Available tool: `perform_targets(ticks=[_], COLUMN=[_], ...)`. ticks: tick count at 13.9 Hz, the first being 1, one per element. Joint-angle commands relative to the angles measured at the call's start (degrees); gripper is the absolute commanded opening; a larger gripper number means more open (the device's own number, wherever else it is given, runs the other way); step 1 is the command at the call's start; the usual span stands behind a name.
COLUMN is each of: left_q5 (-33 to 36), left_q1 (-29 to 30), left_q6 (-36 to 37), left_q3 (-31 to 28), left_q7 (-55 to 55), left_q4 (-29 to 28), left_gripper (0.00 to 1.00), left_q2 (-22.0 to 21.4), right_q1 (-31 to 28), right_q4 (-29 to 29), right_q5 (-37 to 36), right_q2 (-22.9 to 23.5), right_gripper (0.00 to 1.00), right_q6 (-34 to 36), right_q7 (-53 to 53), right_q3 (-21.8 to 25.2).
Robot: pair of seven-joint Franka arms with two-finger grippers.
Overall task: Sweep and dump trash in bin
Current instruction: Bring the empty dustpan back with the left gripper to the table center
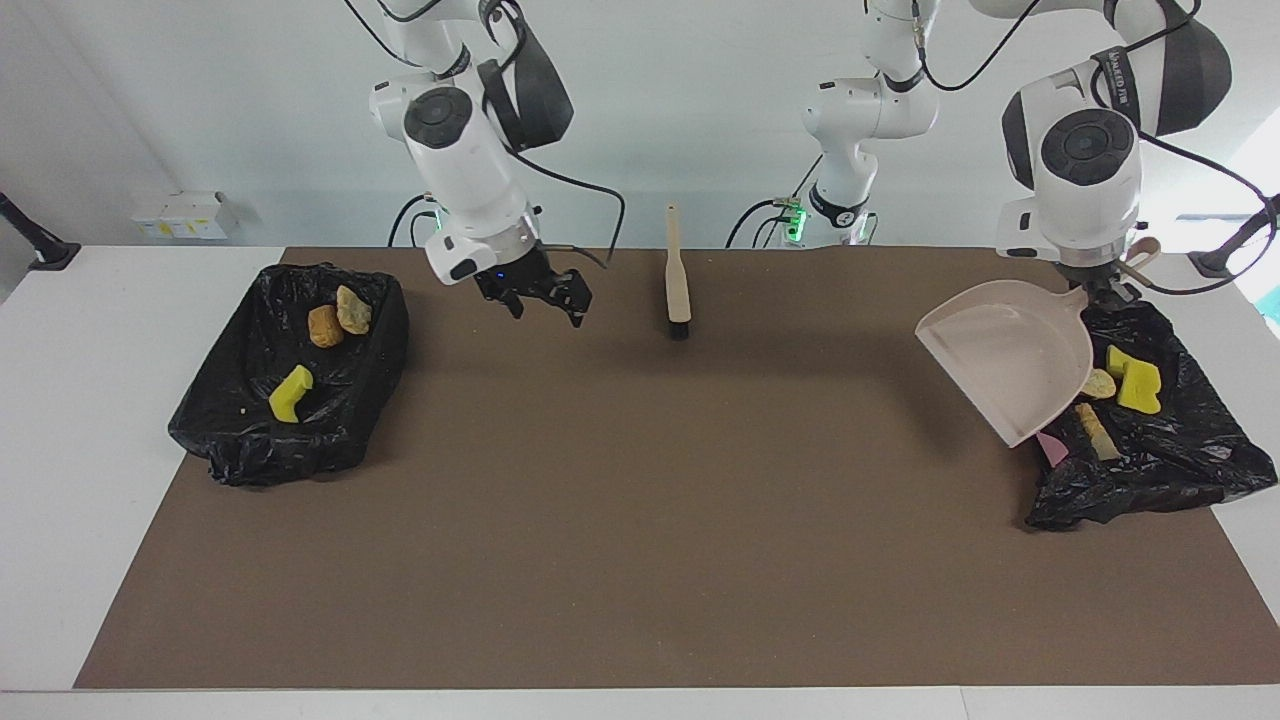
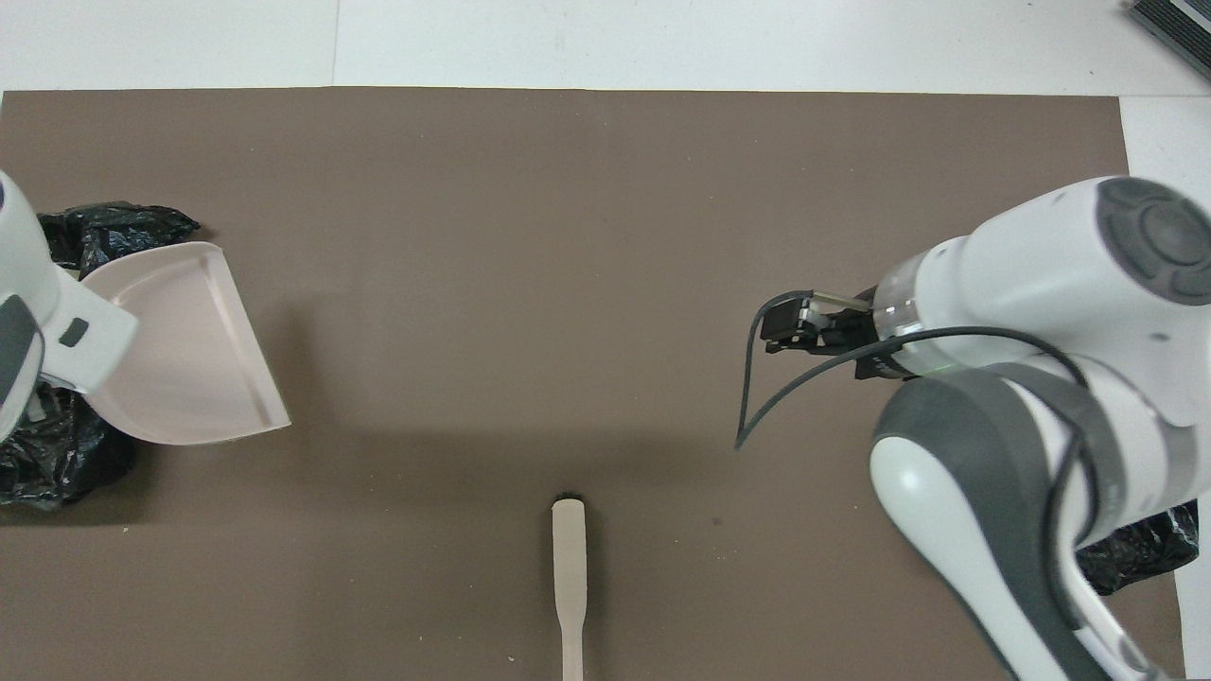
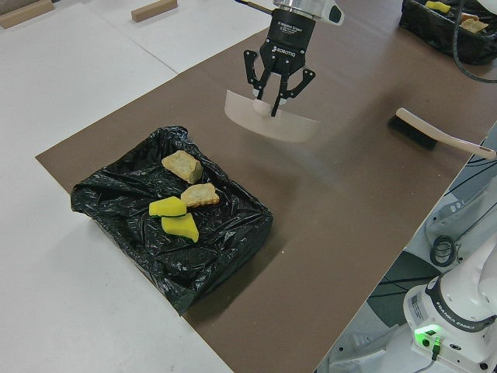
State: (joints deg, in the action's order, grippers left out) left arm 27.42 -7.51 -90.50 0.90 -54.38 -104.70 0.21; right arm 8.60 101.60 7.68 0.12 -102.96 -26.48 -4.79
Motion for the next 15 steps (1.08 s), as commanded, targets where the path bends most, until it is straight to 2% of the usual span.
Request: perform_targets(ticks=[1,4,7,9,12,15], left_q5=[-6.1,-12.6,-18.1,-20.5,-22.8,-28.6], left_q1=[-5.2,-11.0,-16.3,-18.7,-23.6,-26.6], left_q6=[0.8,0.0,-2.1,-3.9,-8.9,-16.4], left_q3=[-1.0,-1.0,-1.0,-1.0,-1.0,-1.0], left_q7=[10.3,25.0,41.2,49.0,60.9,68.3], left_q4=[-0.3,0.0,0.0,0.0,0.0,0.0], left_gripper=[0.00,0.00,0.00,0.00,0.00,0.00], left_q2=[0.1,1.2,1.5,1.6,5.0,8.9], right_q1=[-3.8,-5.1,-5.2,-5.9,-7.1,-7.6], right_q4=[-9.3,-15.3,-18.3,-18.6,-18.5,-18.2], right_q5=[-3.8,-6.0,-8.9,-8.7,-7.9,-8.0], right_q2=[0.4,0.9,0.9,0.6,0.3,0.1], right_gripper=[1.00,1.00,1.00,1.00,1.00,1.00], right_q6=[8.8,17.8,21.4,22.3,21.6,21.6], right_q7=[3.9,5.1,8.3,8.8,8.6,8.7], right_q3=[-0.9,-0.9,-0.8,-0.9,-0.9,-0.9])
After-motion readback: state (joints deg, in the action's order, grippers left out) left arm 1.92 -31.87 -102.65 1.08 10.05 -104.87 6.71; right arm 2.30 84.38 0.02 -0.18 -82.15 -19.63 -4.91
